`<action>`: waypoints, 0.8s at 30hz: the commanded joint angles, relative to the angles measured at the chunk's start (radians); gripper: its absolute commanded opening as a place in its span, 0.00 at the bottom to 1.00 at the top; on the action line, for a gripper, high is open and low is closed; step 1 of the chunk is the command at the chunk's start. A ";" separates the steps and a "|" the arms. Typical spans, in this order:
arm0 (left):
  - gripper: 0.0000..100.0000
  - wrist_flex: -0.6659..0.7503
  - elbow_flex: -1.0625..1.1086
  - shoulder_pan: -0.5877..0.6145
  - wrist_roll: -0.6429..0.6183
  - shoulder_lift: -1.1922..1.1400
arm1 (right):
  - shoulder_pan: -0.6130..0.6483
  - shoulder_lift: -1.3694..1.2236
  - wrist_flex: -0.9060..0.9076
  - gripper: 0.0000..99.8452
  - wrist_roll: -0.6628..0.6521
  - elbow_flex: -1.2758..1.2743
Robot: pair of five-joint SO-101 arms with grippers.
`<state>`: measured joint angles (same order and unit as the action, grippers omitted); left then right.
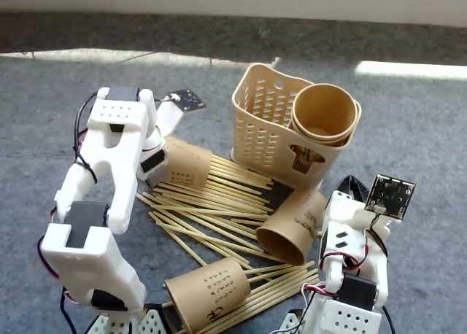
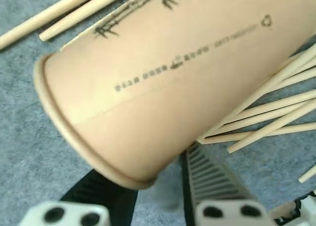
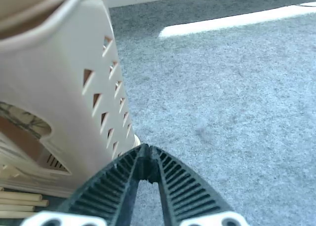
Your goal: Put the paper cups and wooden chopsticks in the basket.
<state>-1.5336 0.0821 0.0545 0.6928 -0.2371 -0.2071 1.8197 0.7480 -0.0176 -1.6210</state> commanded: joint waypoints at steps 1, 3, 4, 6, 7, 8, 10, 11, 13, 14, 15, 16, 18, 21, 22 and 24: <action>0.09 0.008 -0.001 -0.028 0.005 0.016 | 0.010 0.005 -0.022 0.01 -0.014 0.005; 0.09 0.008 0.001 -0.028 0.005 0.018 | 0.010 0.005 -0.022 0.01 -0.014 0.005; 0.08 0.008 0.001 -0.028 0.005 0.018 | 0.010 0.005 -0.022 0.01 -0.014 0.005; 0.05 0.006 -0.004 -0.028 0.005 0.018 | 0.010 0.005 -0.022 0.01 -0.014 0.005; 0.04 0.006 -0.005 -0.028 0.005 0.018 | 0.010 0.005 -0.022 0.01 -0.014 0.005; 0.02 0.006 -0.007 -0.027 0.005 0.021 | 0.010 0.005 -0.022 0.01 -0.014 0.005; 0.01 0.006 0.001 -0.024 0.005 0.045 | 0.010 0.005 -0.022 0.01 -0.014 0.005; 0.00 0.006 0.005 -0.024 0.005 0.064 | 0.010 0.005 -0.022 0.01 -0.014 0.005; 0.00 0.006 0.028 -0.025 0.005 0.108 | 0.010 0.005 -0.022 0.01 -0.014 0.005; 0.00 0.006 0.042 -0.027 0.005 0.134 | 0.010 0.005 -0.022 0.01 -0.014 0.005; 0.00 0.006 0.058 -0.028 0.005 0.160 | 0.010 0.005 -0.022 0.01 -0.014 0.005; 0.00 0.006 0.073 -0.028 0.005 0.188 | 0.010 0.005 -0.022 0.01 -0.014 0.005; 0.00 0.006 0.099 -0.028 0.003 0.242 | 0.010 0.005 -0.022 0.01 -0.014 0.005; 0.00 0.006 0.137 -0.027 0.003 0.318 | 0.010 0.005 -0.022 0.01 -0.014 0.005; 0.00 0.006 0.151 -0.025 0.003 0.343 | 0.010 0.005 -0.022 0.01 -0.014 0.005; 0.00 0.006 0.173 -0.024 0.002 0.386 | 0.010 0.005 -0.022 0.01 -0.014 0.005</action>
<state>-1.5351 0.2478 0.0514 0.6928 0.0514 -0.2071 1.8197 0.7480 -0.0176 -1.6210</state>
